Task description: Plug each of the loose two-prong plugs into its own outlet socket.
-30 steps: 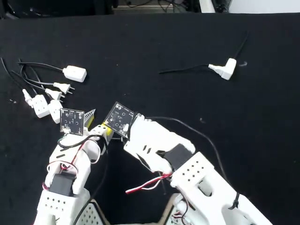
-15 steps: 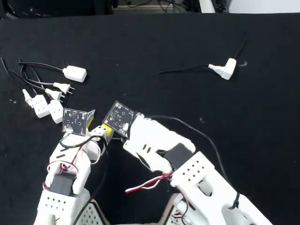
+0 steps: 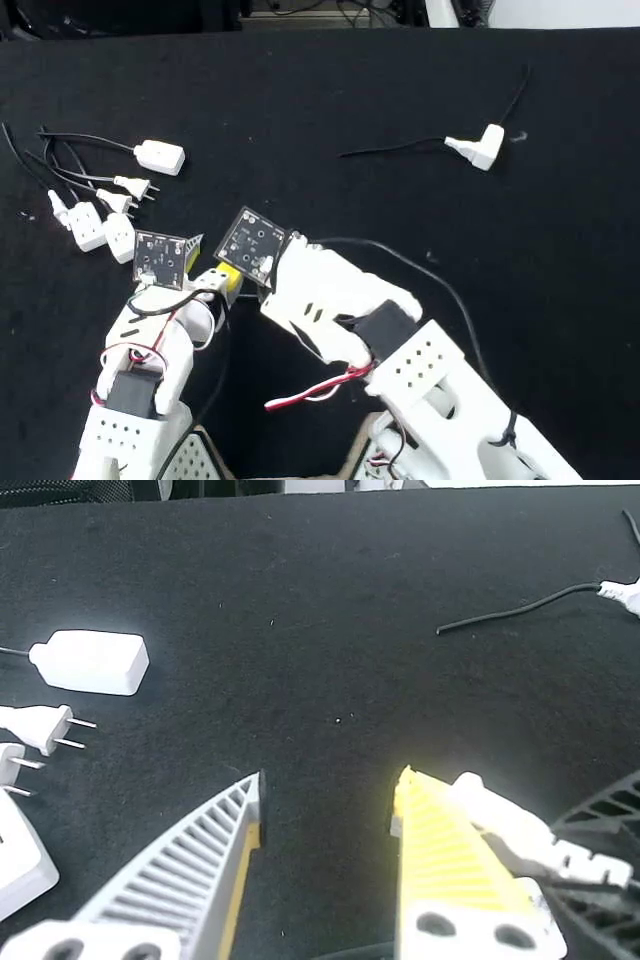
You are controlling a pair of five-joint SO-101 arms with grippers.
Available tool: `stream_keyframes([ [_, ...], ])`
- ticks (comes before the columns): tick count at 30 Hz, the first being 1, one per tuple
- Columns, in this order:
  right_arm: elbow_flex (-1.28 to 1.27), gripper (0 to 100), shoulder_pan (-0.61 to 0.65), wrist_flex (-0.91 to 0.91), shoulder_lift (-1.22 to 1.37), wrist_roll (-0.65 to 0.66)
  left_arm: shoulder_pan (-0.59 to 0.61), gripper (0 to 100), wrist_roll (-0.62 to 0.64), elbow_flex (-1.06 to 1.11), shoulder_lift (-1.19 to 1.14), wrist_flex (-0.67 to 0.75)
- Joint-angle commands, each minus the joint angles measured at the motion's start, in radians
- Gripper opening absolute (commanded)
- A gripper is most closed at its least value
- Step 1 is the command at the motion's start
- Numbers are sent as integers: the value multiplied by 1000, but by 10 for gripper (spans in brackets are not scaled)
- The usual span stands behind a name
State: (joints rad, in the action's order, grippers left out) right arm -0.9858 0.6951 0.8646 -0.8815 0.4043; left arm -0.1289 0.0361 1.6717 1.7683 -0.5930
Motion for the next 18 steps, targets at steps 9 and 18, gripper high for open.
stream_keyframes([
  [9, 171, 11, -31, -28, 151, -123, 7, 223, -8, 7, 8, -2],
  [18, 209, 11, -35, -110, 246, -189, 7, 223, -8, 7, 8, -2],
])
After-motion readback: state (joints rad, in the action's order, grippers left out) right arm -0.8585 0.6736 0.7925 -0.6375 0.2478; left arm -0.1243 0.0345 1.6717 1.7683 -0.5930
